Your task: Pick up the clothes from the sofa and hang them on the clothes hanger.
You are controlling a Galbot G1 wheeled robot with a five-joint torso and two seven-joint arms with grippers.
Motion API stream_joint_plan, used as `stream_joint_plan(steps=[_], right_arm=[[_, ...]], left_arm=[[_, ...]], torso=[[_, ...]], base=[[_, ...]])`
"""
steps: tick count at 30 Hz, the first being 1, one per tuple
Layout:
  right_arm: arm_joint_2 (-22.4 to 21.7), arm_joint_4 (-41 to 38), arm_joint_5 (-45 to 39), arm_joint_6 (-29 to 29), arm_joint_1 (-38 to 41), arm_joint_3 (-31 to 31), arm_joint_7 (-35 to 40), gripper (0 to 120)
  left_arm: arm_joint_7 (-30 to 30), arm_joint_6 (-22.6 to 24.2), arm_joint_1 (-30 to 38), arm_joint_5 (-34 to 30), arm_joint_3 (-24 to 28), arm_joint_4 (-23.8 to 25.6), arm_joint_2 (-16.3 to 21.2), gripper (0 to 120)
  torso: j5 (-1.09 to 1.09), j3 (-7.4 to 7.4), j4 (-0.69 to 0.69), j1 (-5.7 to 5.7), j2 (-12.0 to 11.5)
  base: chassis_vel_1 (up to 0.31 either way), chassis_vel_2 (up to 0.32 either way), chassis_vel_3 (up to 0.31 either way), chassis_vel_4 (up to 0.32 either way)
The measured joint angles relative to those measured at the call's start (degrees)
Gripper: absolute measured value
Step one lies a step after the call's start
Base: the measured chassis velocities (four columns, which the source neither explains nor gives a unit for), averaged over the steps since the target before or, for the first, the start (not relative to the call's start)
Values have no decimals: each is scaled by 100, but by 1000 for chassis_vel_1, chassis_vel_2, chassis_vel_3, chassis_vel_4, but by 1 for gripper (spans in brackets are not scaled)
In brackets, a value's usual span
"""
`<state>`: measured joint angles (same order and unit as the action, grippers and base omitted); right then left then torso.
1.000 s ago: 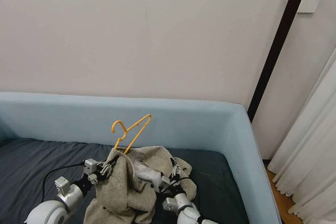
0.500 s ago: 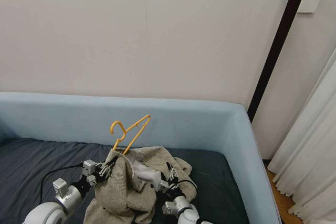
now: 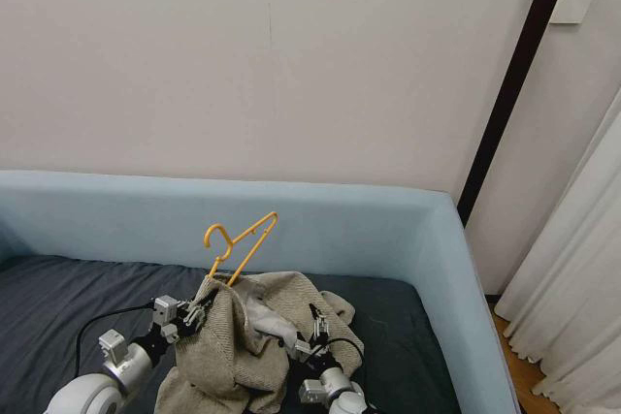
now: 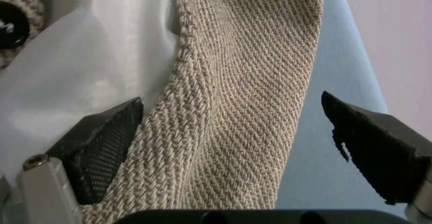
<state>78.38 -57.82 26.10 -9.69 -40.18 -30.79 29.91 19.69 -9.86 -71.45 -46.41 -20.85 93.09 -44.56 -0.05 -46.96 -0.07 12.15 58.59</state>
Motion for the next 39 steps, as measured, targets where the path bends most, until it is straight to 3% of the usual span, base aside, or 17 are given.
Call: stream_joint_plan(steps=[6,10,16,20,23,24,28,36,39], right_arm=[[105,4,-62,46,-1,129,39,79],[-15,-143,-185,95,-23,154,76,61],[-127,-156,-262,186,2,306,42,43],[-200,-162,-332,416,8,403,-74,23],[-201,-156,-349,474,7,420,-109,22],[-202,-135,-397,696,-3,454,-219,12],[-201,-123,-412,857,-7,457,-351,0],[-208,-159,-443,1260,-9,607,-572,0],[-286,-465,-936,1496,-29,876,-682,0]], left_arm=[[-6,1,15,0,2,-7,2,8],[-7,-1,16,-2,2,-12,7,8],[-5,-4,25,-2,3,-16,-1,8],[-4,-4,65,-6,29,-19,-4,8],[-4,-5,70,-7,32,-20,-5,8],[-4,-4,84,-10,45,-26,-5,8],[-4,-4,89,-12,48,-30,-1,8],[-5,-22,37,-13,4,-30,9,8],[17,-83,29,-47,-4,-37,6,8]], torso=[[0,0,1,0,0],[0,0,0,0,0],[0,0,0,0,0],[0,0,0,0,0],[1,0,0,0,0],[1,0,0,0,0],[1,0,0,0,1],[0,0,0,0,1],[1,0,0,0,1]], base=[[0,0,0,0],[0,0,0,0],[0,0,0,0],[0,0,0,0],[0,0,0,0],[0,0,0,0],[0,0,0,0],[0,0,0,0],[0,0,0,0]])
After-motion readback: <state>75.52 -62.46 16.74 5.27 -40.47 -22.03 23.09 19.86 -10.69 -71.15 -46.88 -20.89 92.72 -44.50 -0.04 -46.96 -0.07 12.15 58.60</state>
